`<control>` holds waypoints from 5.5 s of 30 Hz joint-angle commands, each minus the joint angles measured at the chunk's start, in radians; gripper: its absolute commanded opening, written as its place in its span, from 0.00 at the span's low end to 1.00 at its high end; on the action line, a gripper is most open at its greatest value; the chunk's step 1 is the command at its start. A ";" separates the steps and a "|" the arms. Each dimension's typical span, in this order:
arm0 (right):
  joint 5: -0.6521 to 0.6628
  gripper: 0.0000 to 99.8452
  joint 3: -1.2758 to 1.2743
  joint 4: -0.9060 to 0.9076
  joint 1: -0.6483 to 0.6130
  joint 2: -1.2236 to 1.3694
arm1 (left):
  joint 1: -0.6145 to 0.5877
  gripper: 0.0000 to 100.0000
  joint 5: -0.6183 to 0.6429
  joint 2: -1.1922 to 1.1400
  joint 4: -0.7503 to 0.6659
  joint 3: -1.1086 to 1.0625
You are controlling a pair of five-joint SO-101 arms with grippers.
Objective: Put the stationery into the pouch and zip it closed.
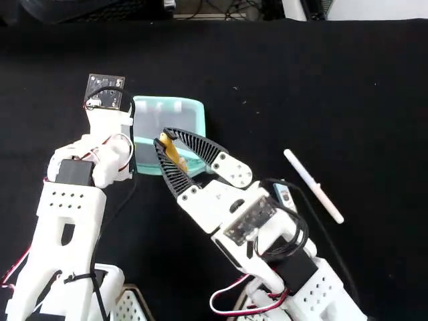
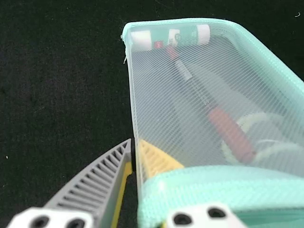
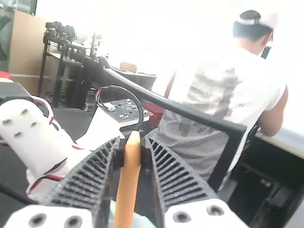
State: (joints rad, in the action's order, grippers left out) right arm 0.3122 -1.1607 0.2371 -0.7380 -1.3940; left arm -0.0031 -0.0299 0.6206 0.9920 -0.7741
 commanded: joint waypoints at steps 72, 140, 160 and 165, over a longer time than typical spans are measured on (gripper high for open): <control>0.118 0.01 -0.308 0.152 0.015 -0.107 | -0.007 0.03 -0.002 -0.014 -0.002 -0.010; 0.404 0.16 1.653 1.232 0.927 2.176 | -0.008 0.03 -0.002 -0.014 -0.002 -0.013; 0.397 0.01 1.604 1.310 0.957 1.928 | -0.010 0.03 -0.002 -0.014 -0.003 -0.013; 0.399 0.01 1.345 1.263 0.939 1.595 | -0.010 0.03 -0.002 -0.014 -0.003 -0.013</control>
State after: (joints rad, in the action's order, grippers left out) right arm 0.7081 0.3061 1.5382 0.2041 0.4427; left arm -0.0031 -0.0299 0.6206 0.9920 -0.7756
